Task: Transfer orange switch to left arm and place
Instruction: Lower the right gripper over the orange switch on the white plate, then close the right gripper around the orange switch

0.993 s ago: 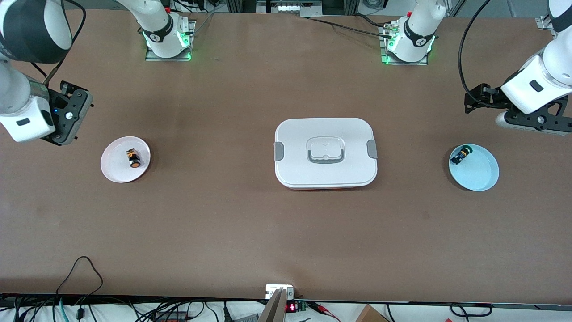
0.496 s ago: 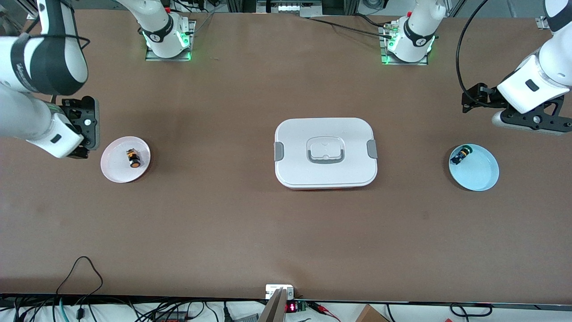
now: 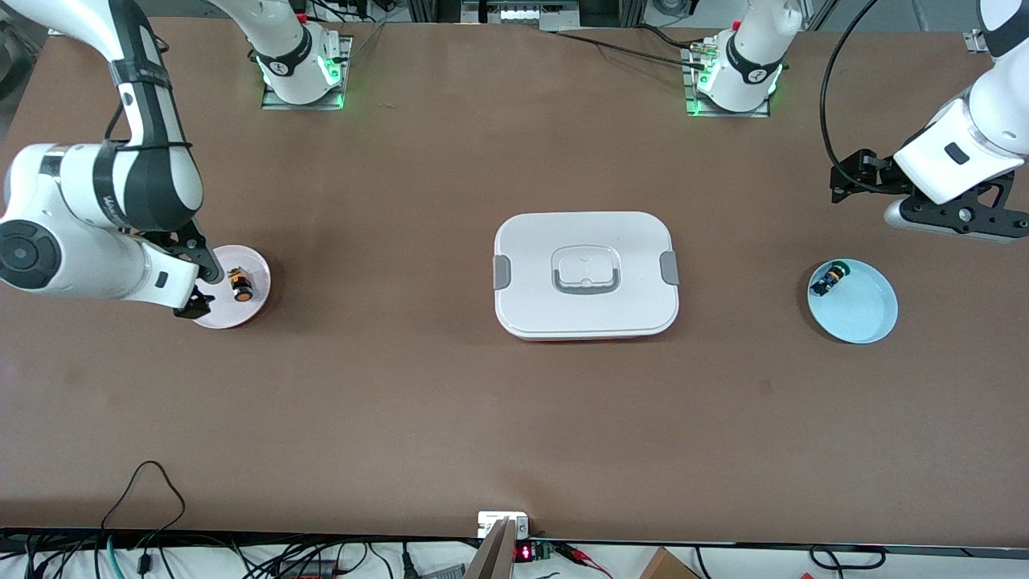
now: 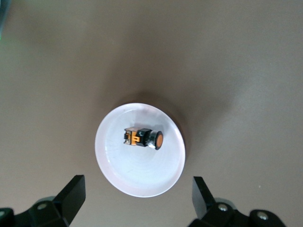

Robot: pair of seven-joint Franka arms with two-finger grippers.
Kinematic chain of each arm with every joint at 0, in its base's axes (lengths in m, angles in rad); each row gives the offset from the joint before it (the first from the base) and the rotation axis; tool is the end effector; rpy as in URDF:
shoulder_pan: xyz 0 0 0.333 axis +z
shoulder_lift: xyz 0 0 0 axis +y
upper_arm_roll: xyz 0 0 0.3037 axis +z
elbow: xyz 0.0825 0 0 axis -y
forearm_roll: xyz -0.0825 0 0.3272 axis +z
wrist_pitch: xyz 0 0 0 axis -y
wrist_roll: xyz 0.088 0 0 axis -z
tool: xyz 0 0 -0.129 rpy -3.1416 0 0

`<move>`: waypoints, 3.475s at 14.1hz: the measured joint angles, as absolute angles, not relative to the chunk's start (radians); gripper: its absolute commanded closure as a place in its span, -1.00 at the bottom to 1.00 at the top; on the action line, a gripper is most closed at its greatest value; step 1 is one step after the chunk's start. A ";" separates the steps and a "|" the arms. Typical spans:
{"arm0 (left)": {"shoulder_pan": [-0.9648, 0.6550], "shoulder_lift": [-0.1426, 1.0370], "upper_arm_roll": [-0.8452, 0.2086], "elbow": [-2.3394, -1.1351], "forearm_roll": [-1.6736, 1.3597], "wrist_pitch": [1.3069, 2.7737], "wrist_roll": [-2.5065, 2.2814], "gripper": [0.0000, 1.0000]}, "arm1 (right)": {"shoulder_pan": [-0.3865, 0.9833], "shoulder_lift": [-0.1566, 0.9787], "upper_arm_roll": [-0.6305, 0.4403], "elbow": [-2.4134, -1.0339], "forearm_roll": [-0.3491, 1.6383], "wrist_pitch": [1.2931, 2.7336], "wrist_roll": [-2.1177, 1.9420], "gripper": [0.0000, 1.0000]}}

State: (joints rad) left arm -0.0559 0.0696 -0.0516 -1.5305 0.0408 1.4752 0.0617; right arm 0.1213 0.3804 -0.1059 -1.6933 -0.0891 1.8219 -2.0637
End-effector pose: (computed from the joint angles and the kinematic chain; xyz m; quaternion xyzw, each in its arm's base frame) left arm 0.5019 -0.0477 0.5643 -0.9944 0.0837 0.0619 0.0200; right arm 0.5691 0.0047 0.3539 -0.4864 -0.8626 0.1171 0.0745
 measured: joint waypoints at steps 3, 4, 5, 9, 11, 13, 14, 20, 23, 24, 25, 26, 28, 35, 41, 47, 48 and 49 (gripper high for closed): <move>-0.056 0.070 -0.052 -1.530 0.041 1.475 0.062 -1.00 | 0.083 0.385 -0.107 -1.794 -0.080 1.944 -2.094 -1.00; -0.056 0.070 -0.052 -1.530 0.041 1.475 0.062 -1.00 | 0.069 0.385 -0.107 -1.831 -0.079 1.986 -2.098 -1.00; -0.056 0.070 -0.052 -1.530 0.041 1.475 0.062 -1.00 | 0.059 0.385 -0.107 -1.867 -0.079 2.024 -2.100 -1.00; -0.056 0.070 -0.052 -1.530 0.041 1.475 0.062 -1.00 | 0.052 0.365 -0.106 -2.014 -0.059 2.205 -2.100 -1.00; -0.056 0.070 -0.052 -1.530 0.041 1.475 0.062 -1.00 | 0.052 0.341 -0.106 -2.106 -0.048 2.314 -2.100 -1.00; -0.056 0.070 -0.052 -1.530 0.041 1.475 0.062 -1.00 | 0.052 0.322 -0.106 -2.171 -0.048 2.390 -2.100 -1.00; -0.056 0.070 -0.052 -1.530 0.041 1.475 0.062 -1.00 | 0.053 0.316 -0.105 -2.185 -0.048 2.412 -2.100 -1.00; -0.056 0.070 -0.052 -1.530 0.041 1.475 0.062 -1.00 | 0.048 0.308 -0.104 -2.243 -0.048 2.543 -2.092 -1.00; -0.056 0.070 -0.052 -1.530 0.041 1.475 0.062 -1.00 | 0.035 0.308 -0.105 -2.270 -0.048 2.576 -2.088 -1.00; -0.056 0.070 -0.052 -1.530 0.041 1.475 0.062 -1.00 | 0.026 0.310 -0.105 -2.275 -0.048 2.582 -2.087 -1.00; -0.056 0.070 -0.052 -1.530 0.041 1.475 0.062 -1.00 | 0.015 0.312 -0.105 -2.278 -0.048 2.588 -2.087 -1.00; -0.056 0.070 -0.052 -1.530 0.041 1.475 0.062 -1.00 | 0.008 0.317 -0.105 -2.279 -0.048 2.594 -2.087 -1.00; -0.056 0.070 -0.052 -1.530 0.041 1.475 0.062 -1.00 | 0.004 0.325 -0.105 -2.279 -0.048 2.606 -2.087 -1.00; -0.056 0.070 -0.052 -1.530 0.041 1.475 0.062 -1.00 | 0.005 0.332 -0.097 -2.279 -0.048 2.623 -2.086 -1.00; -0.056 0.070 -0.052 -1.530 0.041 1.475 0.062 -1.00 | 0.005 0.343 -0.096 -2.279 -0.042 2.638 -2.083 -1.00; -0.056 0.070 -0.052 -1.530 0.041 1.475 0.062 -1.00 | 0.005 0.360 -0.084 -2.279 -0.042 2.660 -2.077 -1.00; -0.056 0.070 -0.052 -1.530 0.041 1.475 0.062 -1.00 | 0.005 0.361 -0.083 -2.279 -0.042 2.662 -2.077 -1.00; -0.056 0.070 -0.052 -1.530 0.041 1.475 0.062 -1.00 | 0.005 0.362 -0.083 -2.279 -0.042 2.664 -2.077 -1.00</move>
